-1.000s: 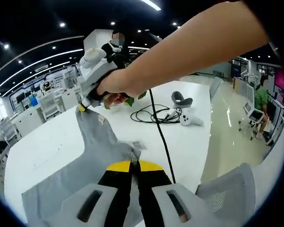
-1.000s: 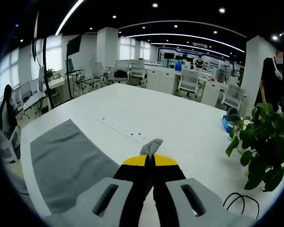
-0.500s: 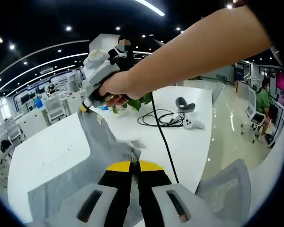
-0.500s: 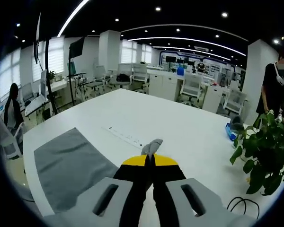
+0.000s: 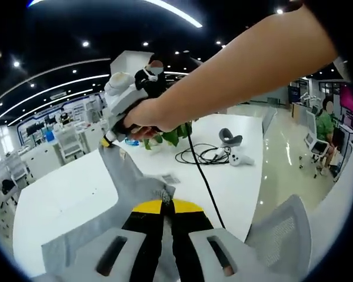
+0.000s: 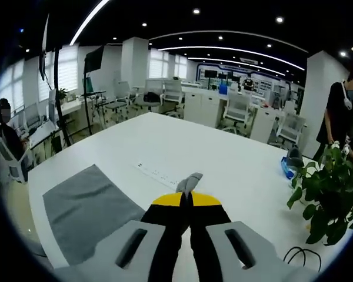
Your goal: Fold the towel on the table until its edges align and the towel forms a compact rectangular stack.
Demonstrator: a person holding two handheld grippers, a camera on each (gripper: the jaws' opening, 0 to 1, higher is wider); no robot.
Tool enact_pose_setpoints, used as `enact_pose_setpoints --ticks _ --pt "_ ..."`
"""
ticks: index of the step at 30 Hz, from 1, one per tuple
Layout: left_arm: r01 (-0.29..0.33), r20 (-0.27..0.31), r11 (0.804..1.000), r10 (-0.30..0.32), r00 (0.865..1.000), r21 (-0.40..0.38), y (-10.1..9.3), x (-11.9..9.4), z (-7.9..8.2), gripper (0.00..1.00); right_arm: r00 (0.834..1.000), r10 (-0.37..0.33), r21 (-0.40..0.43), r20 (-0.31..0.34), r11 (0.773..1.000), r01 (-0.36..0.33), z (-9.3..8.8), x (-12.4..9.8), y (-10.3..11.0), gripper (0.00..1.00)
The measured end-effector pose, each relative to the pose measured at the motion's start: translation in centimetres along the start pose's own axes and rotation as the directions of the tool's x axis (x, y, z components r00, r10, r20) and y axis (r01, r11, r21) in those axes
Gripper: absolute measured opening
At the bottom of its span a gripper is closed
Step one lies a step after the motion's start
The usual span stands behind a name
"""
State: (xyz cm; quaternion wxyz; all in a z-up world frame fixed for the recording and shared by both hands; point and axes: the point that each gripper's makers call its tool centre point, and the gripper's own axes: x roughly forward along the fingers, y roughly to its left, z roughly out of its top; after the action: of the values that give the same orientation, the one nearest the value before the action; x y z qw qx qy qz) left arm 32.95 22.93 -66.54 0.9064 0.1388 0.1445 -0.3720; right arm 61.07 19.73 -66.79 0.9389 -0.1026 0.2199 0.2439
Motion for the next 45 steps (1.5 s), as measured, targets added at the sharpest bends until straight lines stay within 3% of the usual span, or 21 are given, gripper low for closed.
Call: enact_pose_setpoints --ticks 6,25,33,36,45 --pt "0.001 0.017 1.000 -0.001 1.000 -0.005 0.8 -0.3 0.2 0.04 1.000 -0.004 0.000 -0.002 1.000 0.004 0.3 0.6 0.1 0.00" --pt "0.041 0.065 0.999 -0.041 0.997 -0.013 2.5 -3.0 -0.4 0.03 0.998 -0.056 0.020 -0.006 0.998 0.056 1.4 -0.5 1.8 0.00" --pt "0.050 0.084 0.997 -0.045 0.995 -0.054 3.5 -3.9 -0.8 0.03 0.998 -0.060 -0.008 -0.019 0.998 0.060 1.6 0.3 3.1 0.00" --pt "0.054 0.085 0.998 -0.052 0.995 -0.026 3.5 -4.3 -0.9 0.03 0.998 -0.060 -0.012 -0.020 0.998 0.059 1.7 0.5 3.7 0.00" --pt "0.070 0.103 0.997 -0.065 0.993 -0.040 4.1 -5.5 -1.5 0.03 0.998 -0.058 -0.015 -0.017 0.998 0.058 2.2 0.5 5.5 0.00"
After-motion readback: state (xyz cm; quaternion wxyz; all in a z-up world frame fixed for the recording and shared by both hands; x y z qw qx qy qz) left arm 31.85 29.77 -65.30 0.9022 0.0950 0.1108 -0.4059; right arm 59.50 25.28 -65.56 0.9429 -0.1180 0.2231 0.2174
